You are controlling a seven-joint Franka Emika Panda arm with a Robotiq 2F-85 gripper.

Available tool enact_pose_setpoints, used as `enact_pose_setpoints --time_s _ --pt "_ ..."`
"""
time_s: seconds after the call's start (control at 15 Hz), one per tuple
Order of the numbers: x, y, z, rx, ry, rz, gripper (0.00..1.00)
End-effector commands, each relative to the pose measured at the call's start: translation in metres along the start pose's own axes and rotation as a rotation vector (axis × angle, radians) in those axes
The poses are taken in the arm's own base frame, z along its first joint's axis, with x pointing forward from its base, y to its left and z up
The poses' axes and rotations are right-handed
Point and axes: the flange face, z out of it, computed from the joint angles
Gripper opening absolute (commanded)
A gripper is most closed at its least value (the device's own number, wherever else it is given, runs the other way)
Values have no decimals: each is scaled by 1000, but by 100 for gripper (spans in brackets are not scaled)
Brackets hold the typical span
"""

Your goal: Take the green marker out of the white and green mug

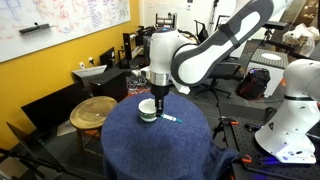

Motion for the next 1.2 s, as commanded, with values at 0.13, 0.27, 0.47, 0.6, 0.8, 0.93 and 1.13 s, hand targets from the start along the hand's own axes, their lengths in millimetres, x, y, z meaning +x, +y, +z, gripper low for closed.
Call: enact_pose_setpoints --time_s 0.13,0.27,0.47,0.6,0.8,0.93,1.13 --pt "30 12 28 -31 -151 -61 6" --pt "34 8 34 -42 -192 -112 6" --pt "36 -2 39 -42 -246 -205 6" --pt "36 -8 39 -40 -265 -251 6" --pt "37 -14 38 -32 -271 -299 6" --pt "37 -16 38 -24 -273 -324 6" --pt "38 -17 37 -22 -277 -344 6"
